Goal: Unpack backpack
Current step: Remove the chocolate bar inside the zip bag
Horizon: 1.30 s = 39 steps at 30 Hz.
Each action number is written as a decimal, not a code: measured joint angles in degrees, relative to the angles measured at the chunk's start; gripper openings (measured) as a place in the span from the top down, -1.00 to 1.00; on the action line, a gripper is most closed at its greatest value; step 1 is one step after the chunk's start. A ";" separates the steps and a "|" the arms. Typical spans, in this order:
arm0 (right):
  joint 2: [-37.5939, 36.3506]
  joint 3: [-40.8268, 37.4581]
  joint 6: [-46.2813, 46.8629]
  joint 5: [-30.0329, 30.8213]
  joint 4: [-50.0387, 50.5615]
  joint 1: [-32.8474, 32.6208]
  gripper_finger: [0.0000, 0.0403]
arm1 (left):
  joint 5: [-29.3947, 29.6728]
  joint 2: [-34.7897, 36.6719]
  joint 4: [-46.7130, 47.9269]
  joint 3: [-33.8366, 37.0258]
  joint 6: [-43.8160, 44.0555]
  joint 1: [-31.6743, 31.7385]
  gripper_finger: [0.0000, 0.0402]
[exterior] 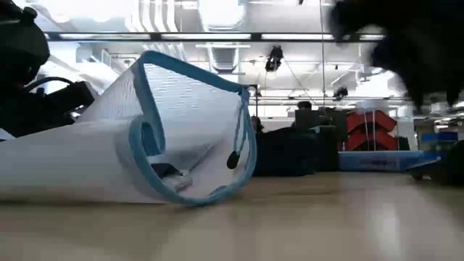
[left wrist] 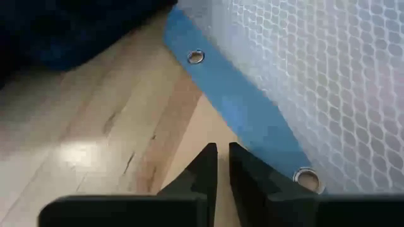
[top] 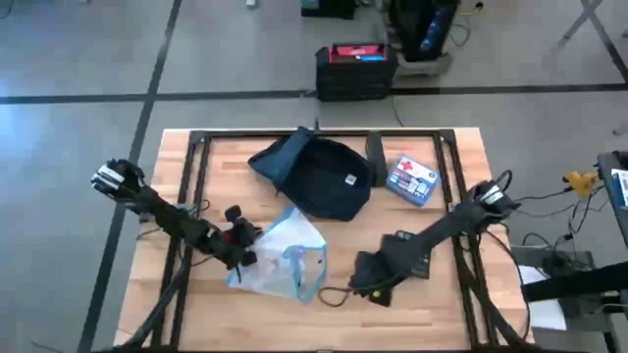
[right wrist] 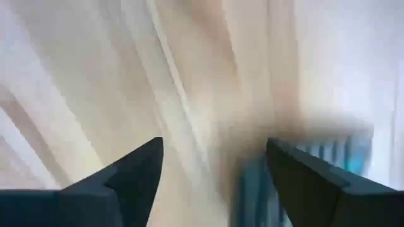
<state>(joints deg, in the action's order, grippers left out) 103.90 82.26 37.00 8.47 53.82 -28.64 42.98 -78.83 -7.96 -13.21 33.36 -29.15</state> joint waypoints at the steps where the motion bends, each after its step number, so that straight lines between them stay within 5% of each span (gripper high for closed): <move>1: 0.00 -0.02 -4.01 1.02 -6.16 0.00 -0.35 | 0.00 0.00 -0.28 0.00 0.00 0.00 0.88; 5: 2.06 -0.52 -17.89 2.64 -26.63 0.06 -0.32 | -0.92 -0.02 -1.84 0.02 0.01 0.04 0.88; 12: 11.57 -0.66 -26.15 8.30 -37.73 3.27 -0.19 | -7.96 -0.11 -7.13 0.00 -1.00 0.04 0.88; 19: 17.92 1.79 -23.33 8.07 -39.71 7.05 -0.21 | -10.52 -0.71 -10.44 -0.02 -2.97 0.03 0.88; 31: 21.33 4.42 -38.27 3.89 -42.91 8.04 -0.55 | -10.82 -0.74 -14.06 -0.06 -6.73 0.00 0.88; 35: 22.78 4.74 -38.43 -2.29 -43.51 9.34 -0.52 | -10.18 -0.79 -15.19 -0.07 -8.81 0.00 0.88; 39: 22.86 4.71 -35.05 -2.21 -43.19 9.84 -0.28 | -8.70 -0.79 -15.00 -0.07 -9.14 0.00 0.88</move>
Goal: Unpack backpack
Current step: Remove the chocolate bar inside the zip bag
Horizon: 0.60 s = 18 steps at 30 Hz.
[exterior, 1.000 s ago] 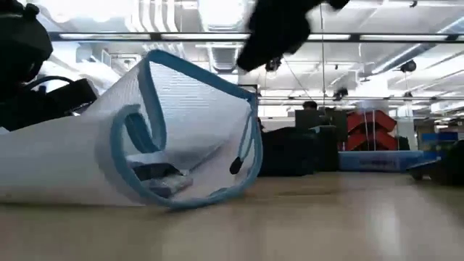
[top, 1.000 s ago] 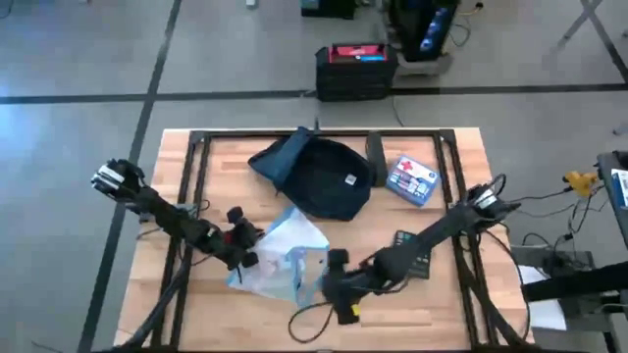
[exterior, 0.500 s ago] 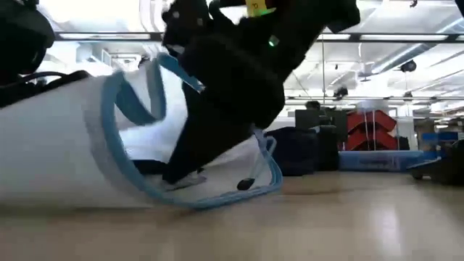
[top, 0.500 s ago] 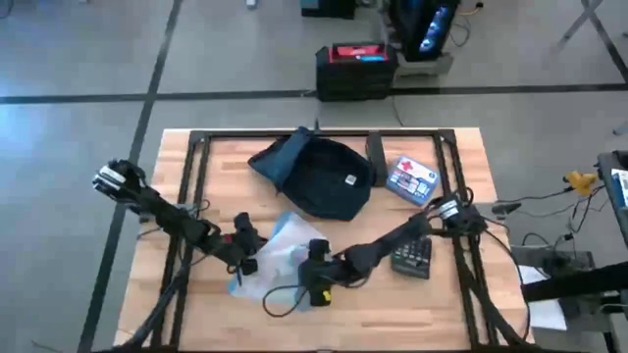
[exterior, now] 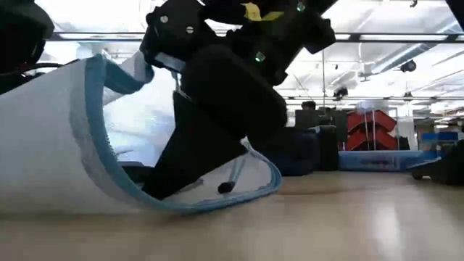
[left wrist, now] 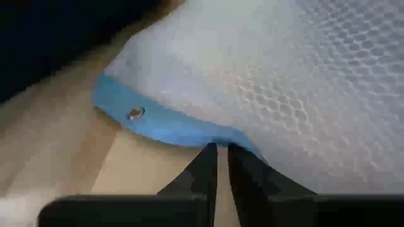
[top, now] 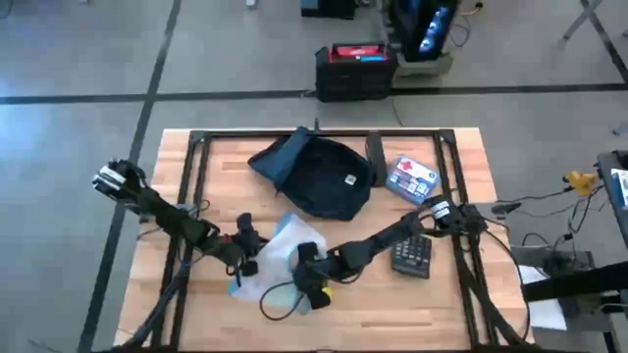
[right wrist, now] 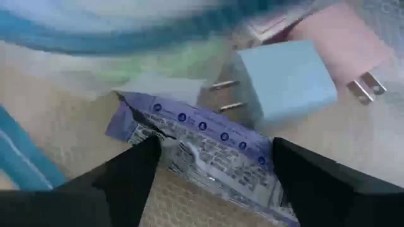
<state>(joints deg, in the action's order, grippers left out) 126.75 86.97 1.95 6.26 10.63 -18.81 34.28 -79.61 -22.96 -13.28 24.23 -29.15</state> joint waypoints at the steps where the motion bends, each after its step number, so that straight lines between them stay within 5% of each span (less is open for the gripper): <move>1: -0.31 -0.02 0.02 0.13 0.06 0.02 -0.18 | 0.47 0.00 -0.01 0.00 -0.26 0.00 0.88; 8: -1.78 1.05 0.98 0.63 2.69 -0.15 0.84 | 1.18 0.00 0.22 -0.02 -0.85 0.04 0.88; 18: -6.14 10.17 0.97 4.14 18.50 -4.73 0.95 | 2.63 0.00 0.42 2.82 1.39 0.09 0.88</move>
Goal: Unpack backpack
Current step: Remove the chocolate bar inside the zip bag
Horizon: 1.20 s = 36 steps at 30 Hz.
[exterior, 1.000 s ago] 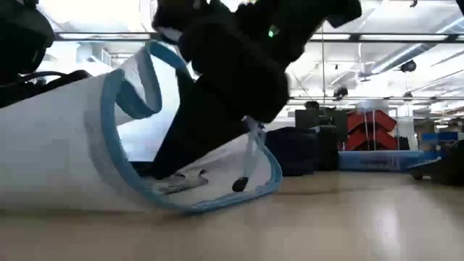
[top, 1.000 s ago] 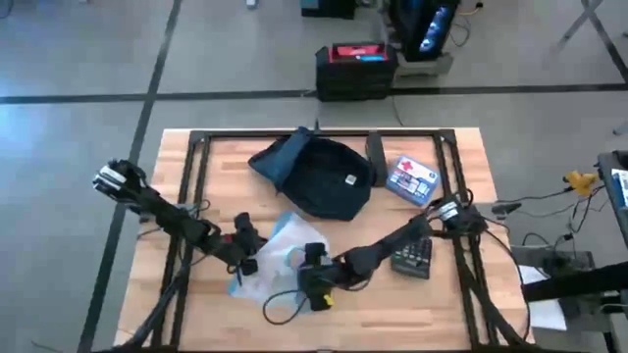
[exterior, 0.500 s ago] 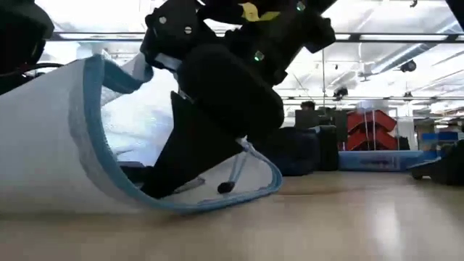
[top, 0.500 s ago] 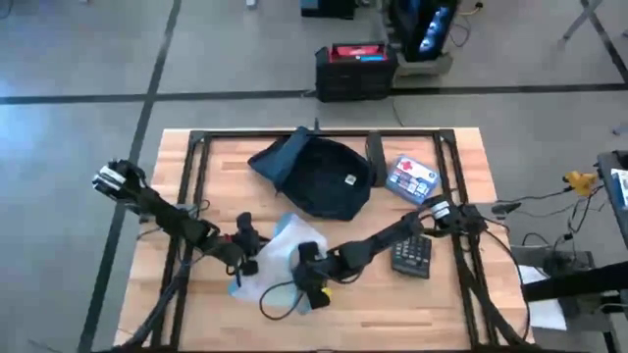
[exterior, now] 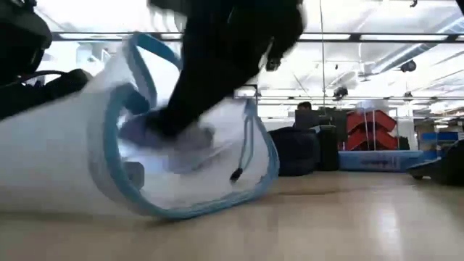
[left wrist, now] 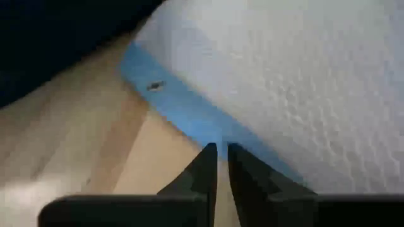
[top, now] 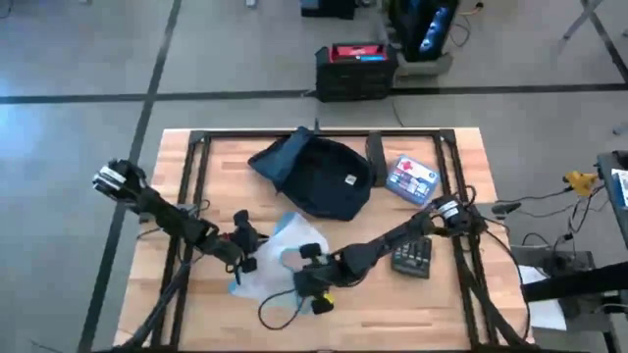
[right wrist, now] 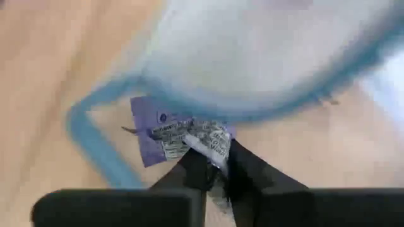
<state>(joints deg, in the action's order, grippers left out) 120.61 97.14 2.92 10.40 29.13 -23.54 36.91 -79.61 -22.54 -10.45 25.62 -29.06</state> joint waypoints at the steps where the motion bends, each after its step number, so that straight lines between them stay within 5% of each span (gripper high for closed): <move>1: -0.48 0.70 -0.25 -0.01 1.31 -0.67 0.96 | 0.09 0.00 0.12 0.35 0.38 0.06 0.88; 9: -7.91 2.68 3.53 0.36 11.94 -4.93 0.98 | 0.12 0.07 -0.55 0.72 0.59 0.09 0.88; 20: -17.19 -3.44 36.58 13.60 48.50 -9.24 0.98 | 0.10 0.07 -1.57 0.74 -0.73 0.09 0.88; 31: -25.16 -23.44 52.90 12.81 49.44 -9.80 0.98 | -0.35 0.11 -3.13 0.74 -5.63 2.97 0.88; 36: -28.14 -30.87 59.30 5.00 47.40 -9.82 0.98 | -1.86 0.11 -3.24 0.74 -5.65 4.87 0.88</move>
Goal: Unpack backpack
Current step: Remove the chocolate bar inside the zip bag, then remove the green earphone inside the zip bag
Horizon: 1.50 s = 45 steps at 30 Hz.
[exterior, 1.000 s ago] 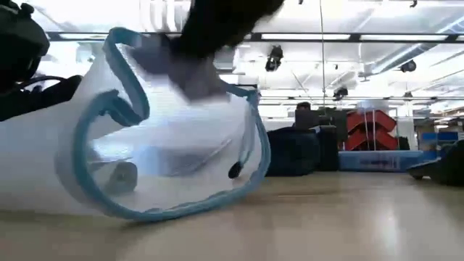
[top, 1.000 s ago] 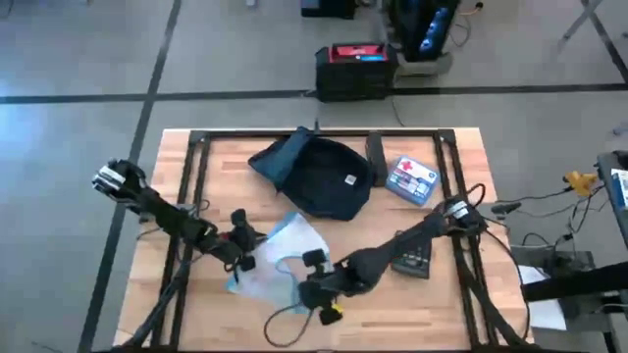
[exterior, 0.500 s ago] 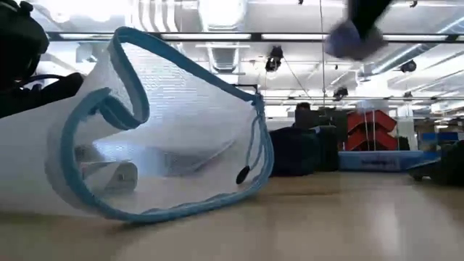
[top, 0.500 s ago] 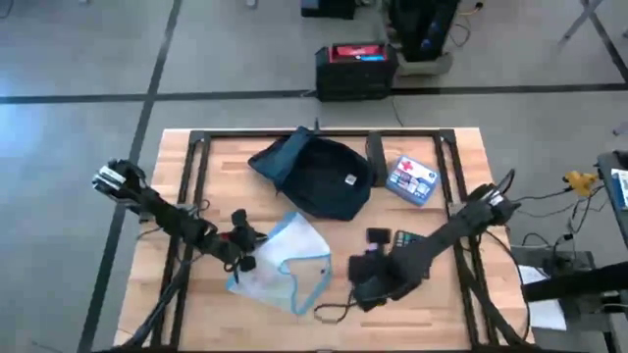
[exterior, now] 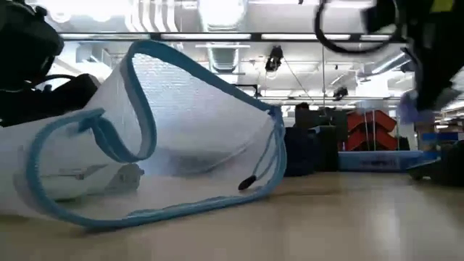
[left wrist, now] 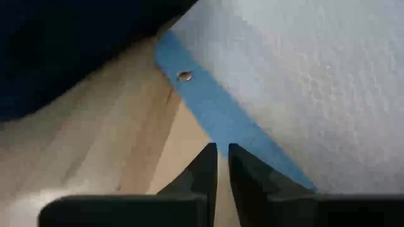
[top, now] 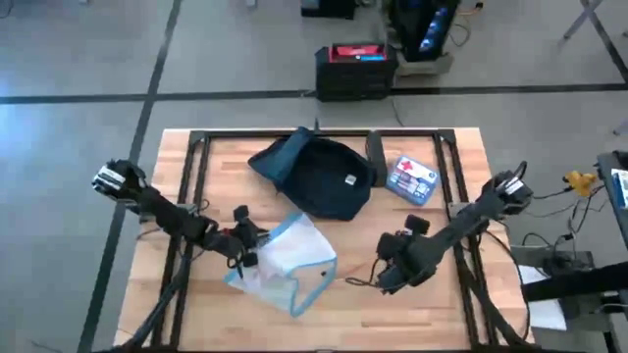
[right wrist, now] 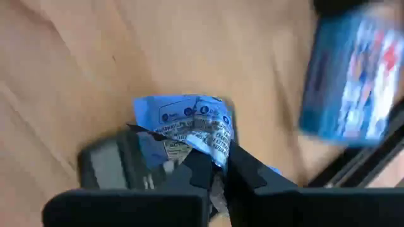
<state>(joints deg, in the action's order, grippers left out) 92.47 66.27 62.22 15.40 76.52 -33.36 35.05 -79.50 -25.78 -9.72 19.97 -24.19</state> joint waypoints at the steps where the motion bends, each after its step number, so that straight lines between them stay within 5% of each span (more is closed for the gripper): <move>1: -0.44 -1.19 0.89 -1.89 -0.97 0.00 0.98 | -0.06 0.00 0.02 0.00 0.00 0.10 0.88; 8: -1.16 -6.73 6.92 -10.91 -4.63 0.00 0.86 | -0.09 0.00 -0.53 0.00 0.00 0.10 0.88; 18: -1.16 -3.31 8.75 -12.44 -5.06 0.02 0.15 | -0.20 0.37 -2.61 0.00 -3.72 1.23 0.88; 23: -1.16 3.40 4.69 -4.53 -7.22 0.65 -0.14 | -1.04 0.87 -3.75 0.00 -4.46 1.66 0.88; 26: -1.16 6.08 -2.95 2.07 -17.39 0.83 -0.24 | -3.94 0.87 -5.03 0.00 -4.47 1.65 0.88; 34: 5.66 6.41 -36.34 -1.83 -61.07 1.50 -0.27 | -4.61 0.86 -5.62 0.00 -3.11 1.65 0.88; 41: 19.28 11.41 -37.52 -18.29 -61.43 5.21 -0.11 | -4.68 0.85 -4.31 0.00 -2.79 1.65 0.88; 45: 24.40 14.88 -36.93 -21.85 -59.74 7.92 -0.03 | -4.61 0.85 -0.84 0.00 -1.48 1.65 0.88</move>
<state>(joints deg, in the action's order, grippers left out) 116.86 81.15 25.29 -6.45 16.79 -25.44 30.44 -78.65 -26.62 -9.72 18.48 -22.55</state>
